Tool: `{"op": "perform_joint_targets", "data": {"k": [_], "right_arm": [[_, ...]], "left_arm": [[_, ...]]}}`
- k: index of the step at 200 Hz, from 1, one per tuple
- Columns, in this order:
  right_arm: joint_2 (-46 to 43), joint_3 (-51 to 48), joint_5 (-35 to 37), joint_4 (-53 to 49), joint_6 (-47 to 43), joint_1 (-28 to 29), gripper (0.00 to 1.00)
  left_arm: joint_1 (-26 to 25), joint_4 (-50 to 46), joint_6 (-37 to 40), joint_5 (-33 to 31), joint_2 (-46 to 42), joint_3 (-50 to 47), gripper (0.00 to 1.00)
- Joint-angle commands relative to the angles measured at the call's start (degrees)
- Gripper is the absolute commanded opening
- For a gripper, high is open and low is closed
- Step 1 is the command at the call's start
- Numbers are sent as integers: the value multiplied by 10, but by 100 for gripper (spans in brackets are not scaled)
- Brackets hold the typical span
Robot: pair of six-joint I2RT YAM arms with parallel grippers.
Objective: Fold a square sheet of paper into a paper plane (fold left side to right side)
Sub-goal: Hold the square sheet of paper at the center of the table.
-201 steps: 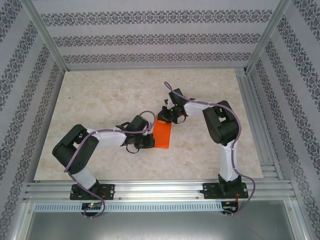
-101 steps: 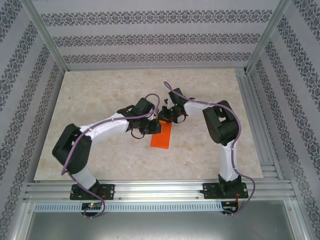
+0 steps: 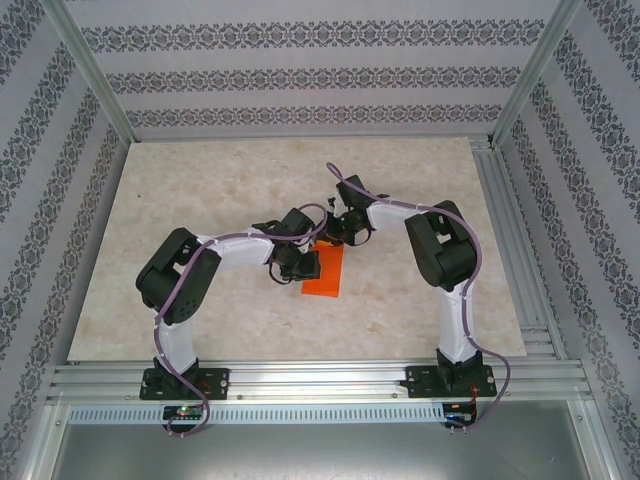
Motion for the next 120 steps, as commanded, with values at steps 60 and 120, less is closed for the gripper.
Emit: {"op": "perform_joint_targets", "data": {"k": [60,120], "right_arm": [[-132,-8,30,-62,-48,-63,29],[-288,-250,-19,38,11,-8,19]], "left_arm": [[5,54,-39,-15,27,-48,12],[5,54,-48,-10,24,-48,11]]}}
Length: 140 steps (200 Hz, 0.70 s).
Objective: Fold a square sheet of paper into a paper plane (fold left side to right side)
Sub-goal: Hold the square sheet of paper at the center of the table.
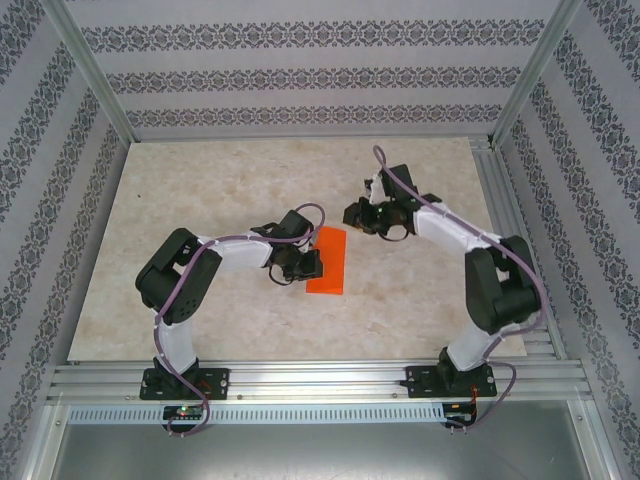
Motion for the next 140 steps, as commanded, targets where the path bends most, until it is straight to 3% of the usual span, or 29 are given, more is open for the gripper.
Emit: {"op": "perform_joint_targets", "data": {"k": [1,51,140], "right_arm": [[-15,-84,-26,45,36,52,19],[-16,-177,11,128,110,114,15],[38,-171,83,47,65,122,15]], "left_arm": [[3,-12,-12,-30,24,-22,11],[2,-7,-31,-36,19,-28,11],[2,-40,-19,-34,7,12,13]]}}
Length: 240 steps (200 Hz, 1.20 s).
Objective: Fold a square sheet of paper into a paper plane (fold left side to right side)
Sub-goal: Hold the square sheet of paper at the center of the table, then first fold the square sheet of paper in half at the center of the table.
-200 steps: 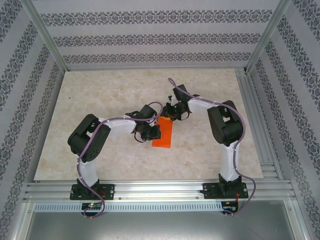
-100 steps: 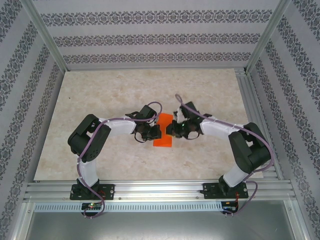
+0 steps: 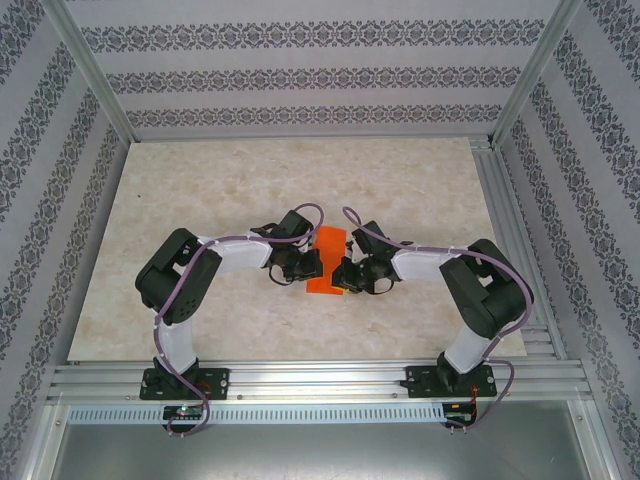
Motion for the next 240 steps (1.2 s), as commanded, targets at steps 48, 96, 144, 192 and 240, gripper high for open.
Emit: {"op": "perform_joint_targets", "data": {"k": [48,96,144,192,240], "right_arm": [[25,-2,59,-51,-28,1,14],[30,3,67,-65,-34,1,14],[34,7,79,-85,-45,1,14],[36,4,83,-95,-50,1,14],[37,6,83,-100,-53,1,14]], "left_arm": [[7,-85,23,-42,13,75,14],[15,-75,29,-47,52,100,13],[32,-71,36,-72,57,93,12],[71,-23,33,-68,58,67,13],[105,-6,40,-61,76,83,15]]}}
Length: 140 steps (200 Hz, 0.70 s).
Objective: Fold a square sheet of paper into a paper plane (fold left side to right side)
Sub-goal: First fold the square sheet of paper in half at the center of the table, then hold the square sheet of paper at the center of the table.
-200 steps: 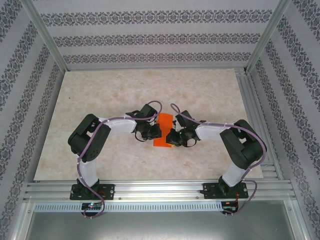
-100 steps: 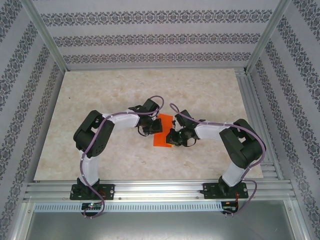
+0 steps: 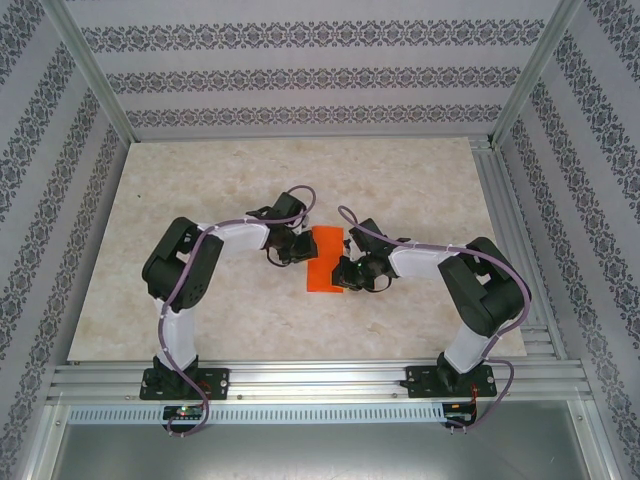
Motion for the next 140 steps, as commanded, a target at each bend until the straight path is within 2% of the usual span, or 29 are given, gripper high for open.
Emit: {"op": "perform_joint_targets", "data": {"k": [1,43,81,115,140], "right_arm": [[27,-14,63,-72,-17,1,14],[28,-15,59,-69,-19,1,14],[27,-11,55,-70,-22,1,14],[26,-10,56,-73,-24,1,14],[26,-8,55,-74,-25,2,14]], "left_arm": [[41,20,20,-55,25,6,15],[66,23,29,-43,17,9,16],[66,35,45,-39,-47,-26,17],[53,79,44,4,-109,-78,17],[33,94,41,16,-110,-81,17]]}}
